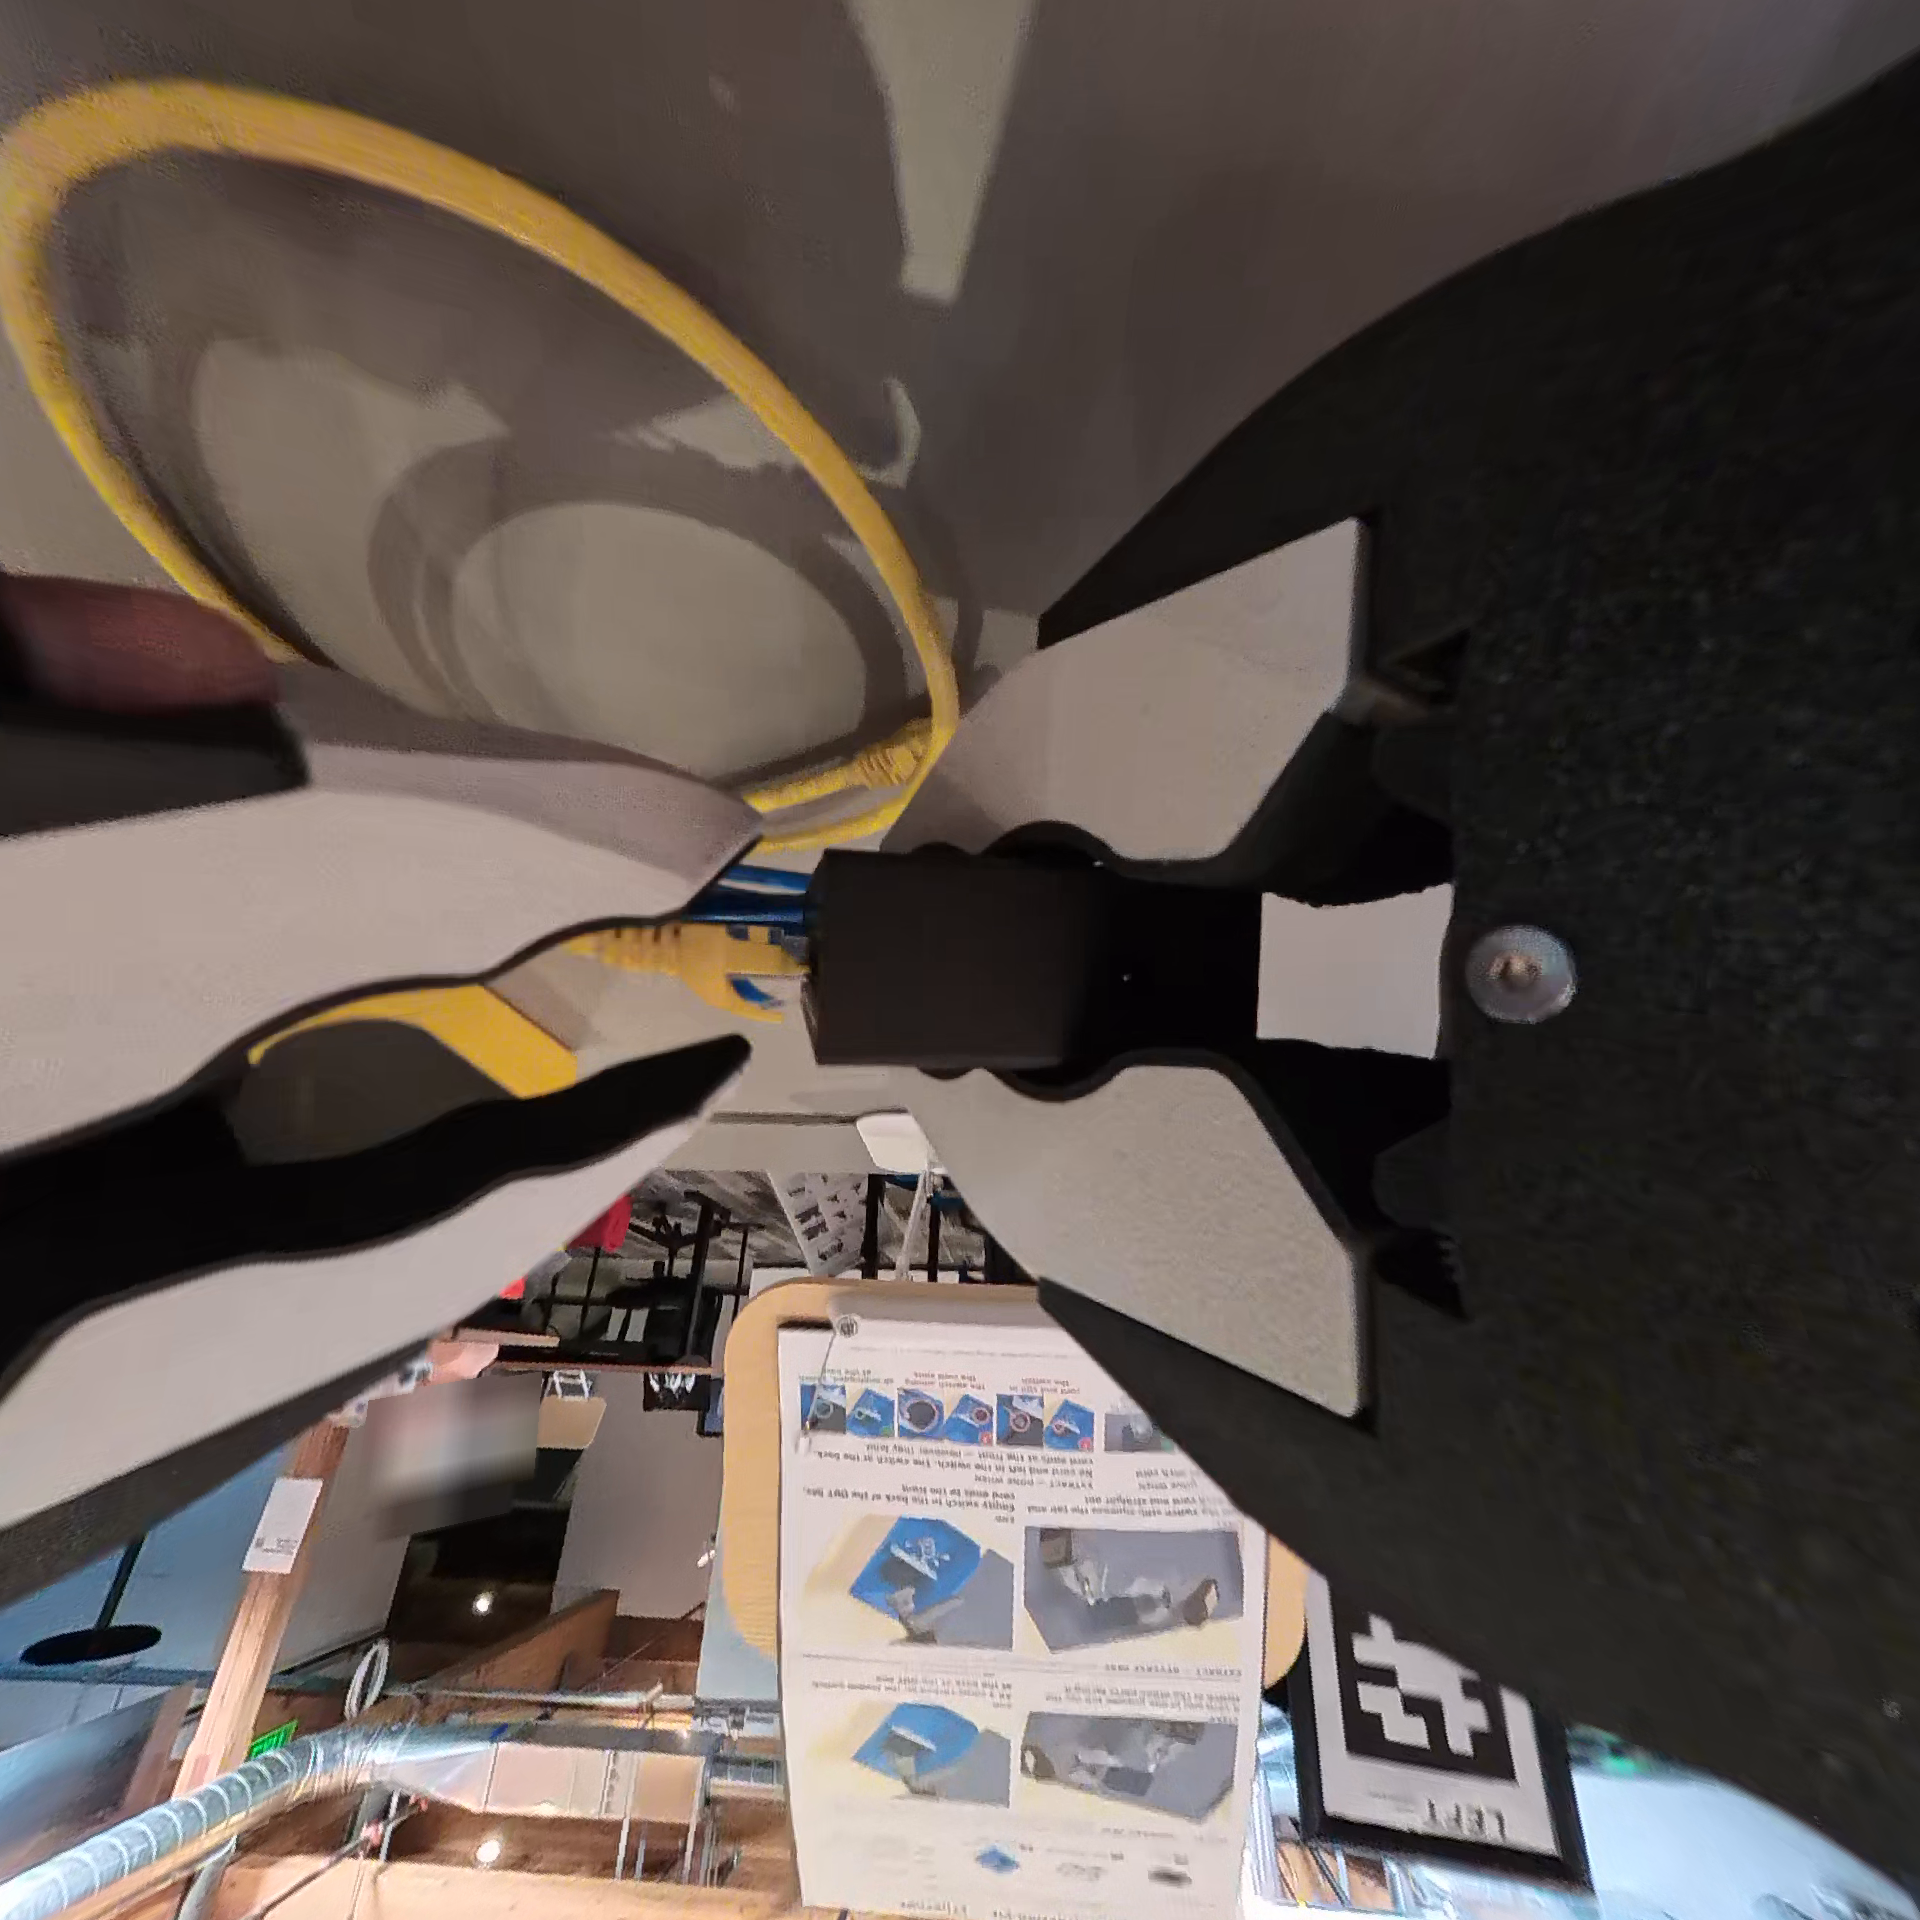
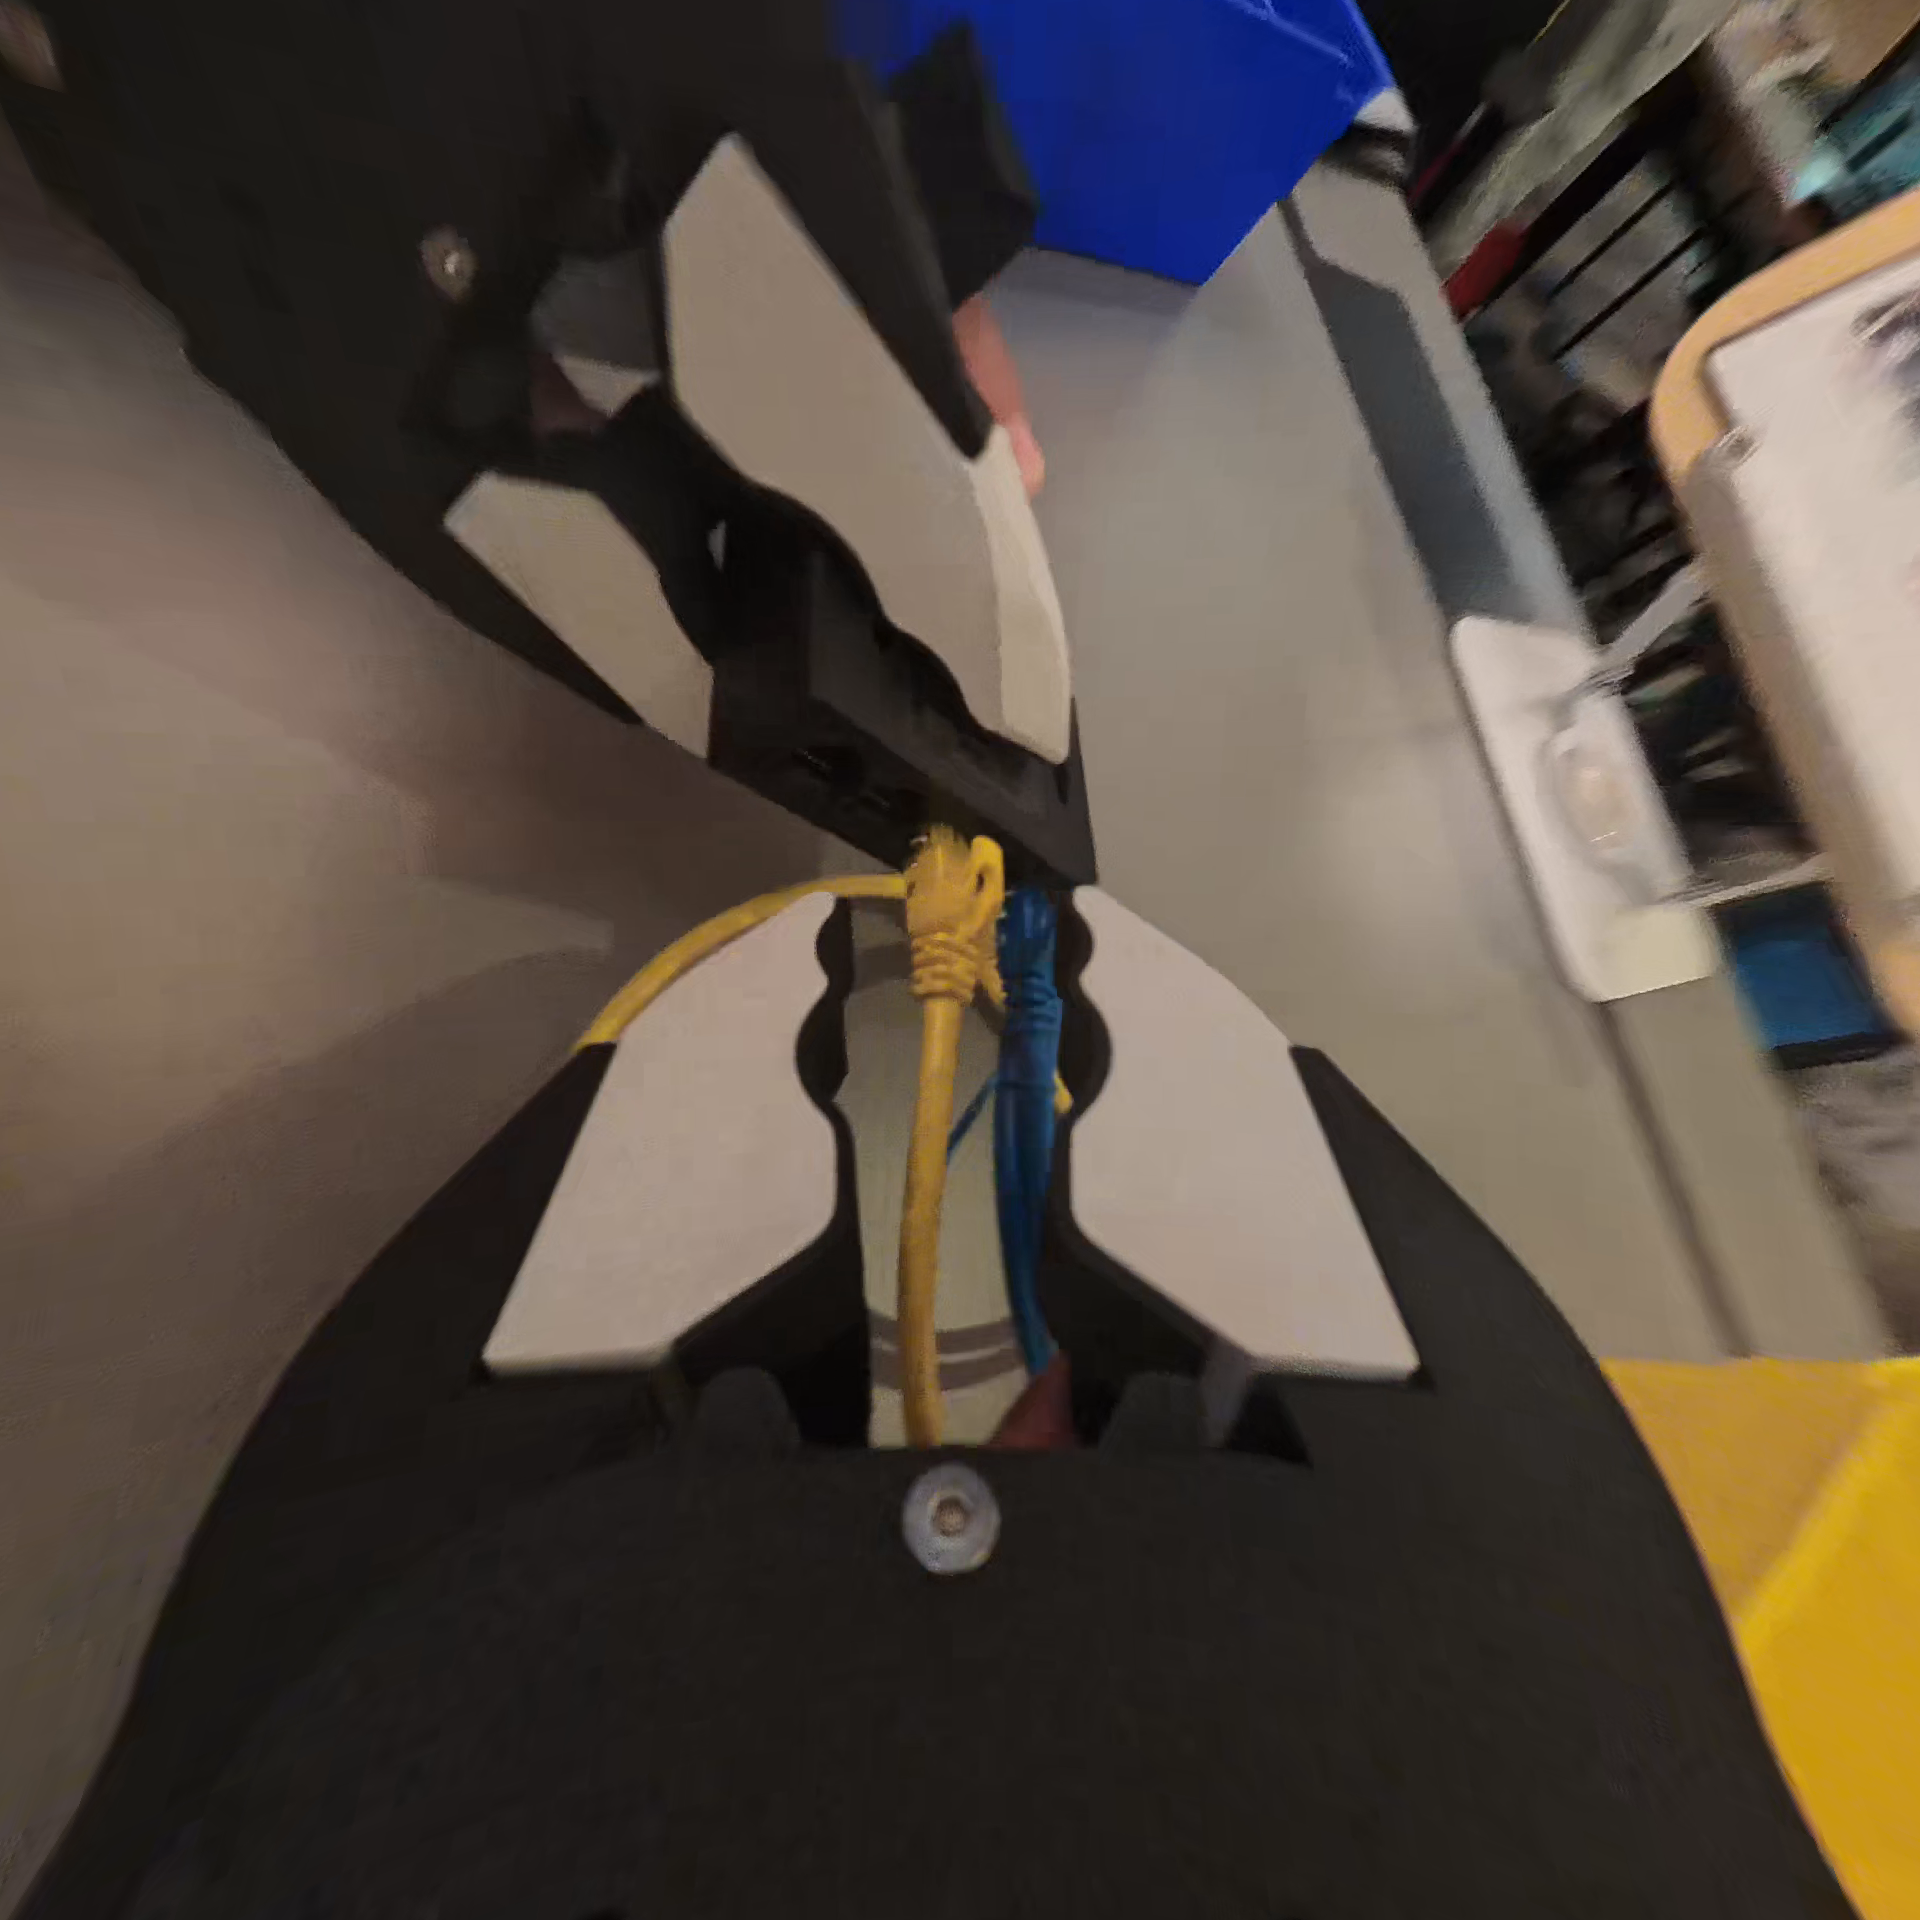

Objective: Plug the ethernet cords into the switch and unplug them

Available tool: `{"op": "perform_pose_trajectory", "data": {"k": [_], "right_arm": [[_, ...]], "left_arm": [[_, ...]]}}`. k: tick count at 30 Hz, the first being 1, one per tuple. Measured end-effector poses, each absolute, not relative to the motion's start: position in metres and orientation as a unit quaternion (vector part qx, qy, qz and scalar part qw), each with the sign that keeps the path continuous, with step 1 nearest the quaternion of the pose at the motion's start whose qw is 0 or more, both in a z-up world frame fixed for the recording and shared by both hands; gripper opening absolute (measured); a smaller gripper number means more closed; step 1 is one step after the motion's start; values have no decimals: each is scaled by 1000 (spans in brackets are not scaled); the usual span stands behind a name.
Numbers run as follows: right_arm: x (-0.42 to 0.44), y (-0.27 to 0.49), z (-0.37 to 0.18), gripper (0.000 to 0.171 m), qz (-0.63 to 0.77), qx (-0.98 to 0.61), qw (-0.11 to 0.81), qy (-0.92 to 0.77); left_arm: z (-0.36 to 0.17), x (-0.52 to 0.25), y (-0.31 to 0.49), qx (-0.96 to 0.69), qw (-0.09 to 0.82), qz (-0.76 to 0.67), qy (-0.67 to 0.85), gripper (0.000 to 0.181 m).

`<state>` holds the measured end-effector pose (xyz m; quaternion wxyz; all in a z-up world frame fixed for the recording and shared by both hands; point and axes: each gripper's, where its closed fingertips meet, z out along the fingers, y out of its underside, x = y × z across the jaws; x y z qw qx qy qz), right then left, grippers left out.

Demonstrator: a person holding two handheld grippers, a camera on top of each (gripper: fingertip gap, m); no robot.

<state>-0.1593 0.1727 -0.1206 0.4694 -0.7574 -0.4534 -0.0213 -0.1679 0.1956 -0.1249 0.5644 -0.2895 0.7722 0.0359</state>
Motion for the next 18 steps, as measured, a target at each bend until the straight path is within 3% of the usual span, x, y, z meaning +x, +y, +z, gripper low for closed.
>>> {"op": "perform_pose_trajectory", "data": {"k": [2,5,18], "right_arm": [[-160,174,-120,38,-91,-728,475,-485],[-167,170,-116,16,-146,-686,488,-520],[-160,173,-132,13,-207,-700,425,-535]], "left_arm": [[-127,-168,192,-290,558,24,777,29],[-128,-169,191,-296,553,19,779,29],[-139,-165,191,-299,541,41,785,29]]}}
